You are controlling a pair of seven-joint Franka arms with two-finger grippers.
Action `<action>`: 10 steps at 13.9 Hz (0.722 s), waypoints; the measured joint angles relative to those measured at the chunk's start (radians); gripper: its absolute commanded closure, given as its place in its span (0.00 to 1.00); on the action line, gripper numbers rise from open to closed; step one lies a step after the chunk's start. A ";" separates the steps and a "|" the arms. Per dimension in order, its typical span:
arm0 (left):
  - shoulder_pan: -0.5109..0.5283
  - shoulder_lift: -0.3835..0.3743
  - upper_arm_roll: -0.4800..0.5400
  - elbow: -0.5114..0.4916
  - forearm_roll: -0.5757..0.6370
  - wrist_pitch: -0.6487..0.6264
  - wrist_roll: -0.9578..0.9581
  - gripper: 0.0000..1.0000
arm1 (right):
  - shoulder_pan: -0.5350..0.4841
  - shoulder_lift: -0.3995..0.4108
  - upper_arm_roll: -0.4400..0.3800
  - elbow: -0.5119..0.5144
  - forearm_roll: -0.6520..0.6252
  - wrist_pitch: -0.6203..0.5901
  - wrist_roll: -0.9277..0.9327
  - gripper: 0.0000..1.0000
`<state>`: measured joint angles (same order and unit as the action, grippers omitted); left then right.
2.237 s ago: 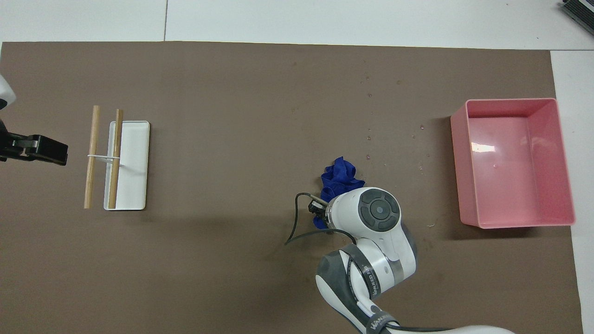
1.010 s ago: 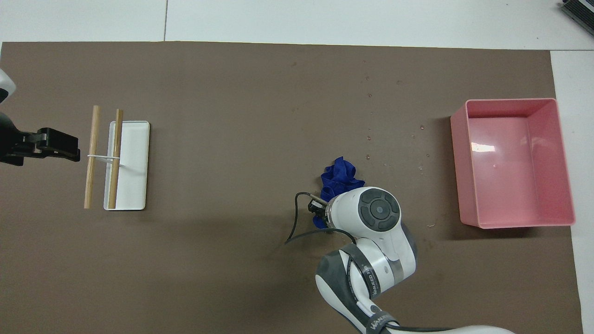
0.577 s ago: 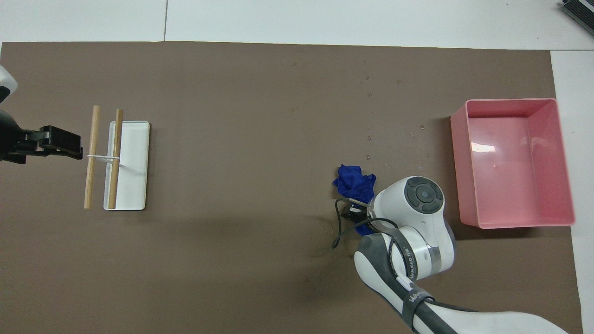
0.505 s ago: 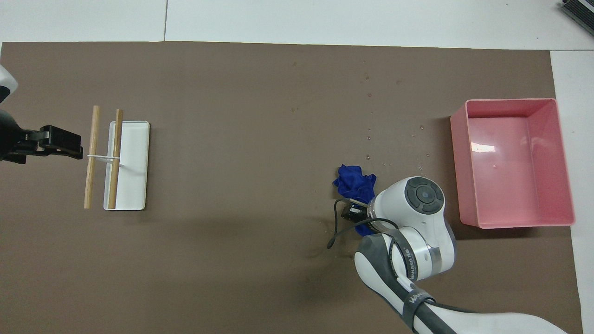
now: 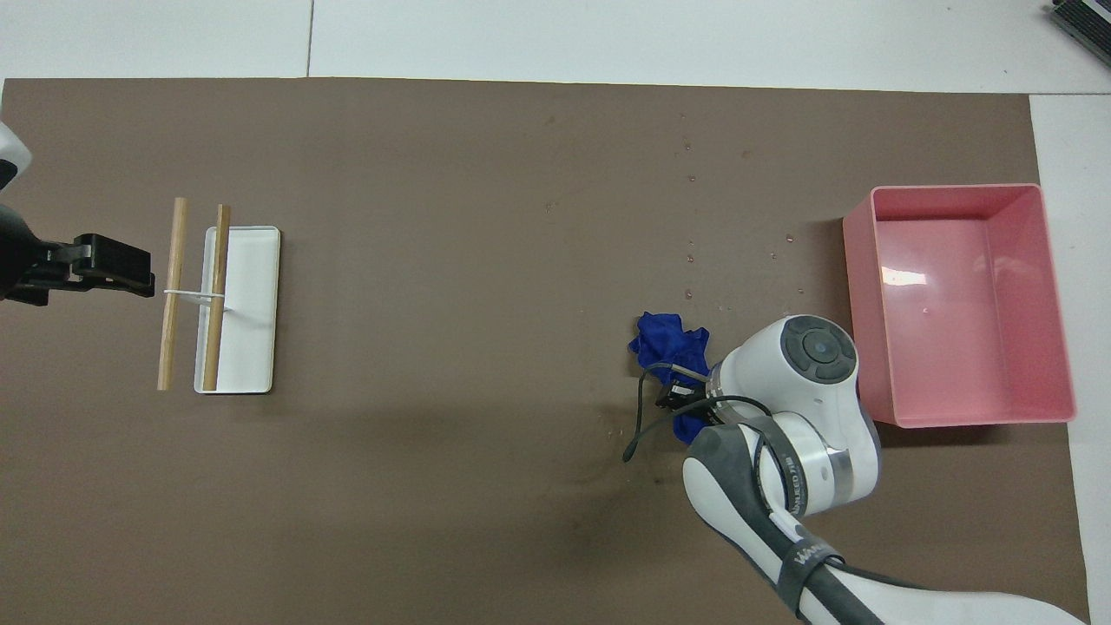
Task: Wipe water with towel using both arms
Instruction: 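Drag the blue towel into the pink bin with the right gripper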
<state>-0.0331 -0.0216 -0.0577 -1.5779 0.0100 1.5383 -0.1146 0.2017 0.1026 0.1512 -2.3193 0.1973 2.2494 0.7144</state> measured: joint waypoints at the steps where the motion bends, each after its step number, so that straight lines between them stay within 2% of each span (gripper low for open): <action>1: 0.000 0.000 0.000 0.000 0.000 0.000 0.000 0.00 | -0.022 -0.016 -0.002 0.026 -0.001 -0.043 0.000 1.00; 6: 0.000 0.000 0.000 0.000 0.000 0.000 -0.001 0.00 | -0.165 -0.110 -0.007 0.204 -0.005 -0.250 -0.021 1.00; 10: 0.000 0.000 0.000 0.000 0.000 0.000 -0.001 0.00 | -0.295 -0.160 -0.009 0.365 -0.028 -0.408 -0.128 1.00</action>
<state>-0.0332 -0.0215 -0.0576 -1.5779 0.0098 1.5383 -0.1160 -0.0932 -0.0571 0.1427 -1.9542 0.1695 1.8417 0.5868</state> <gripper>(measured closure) 0.000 1.000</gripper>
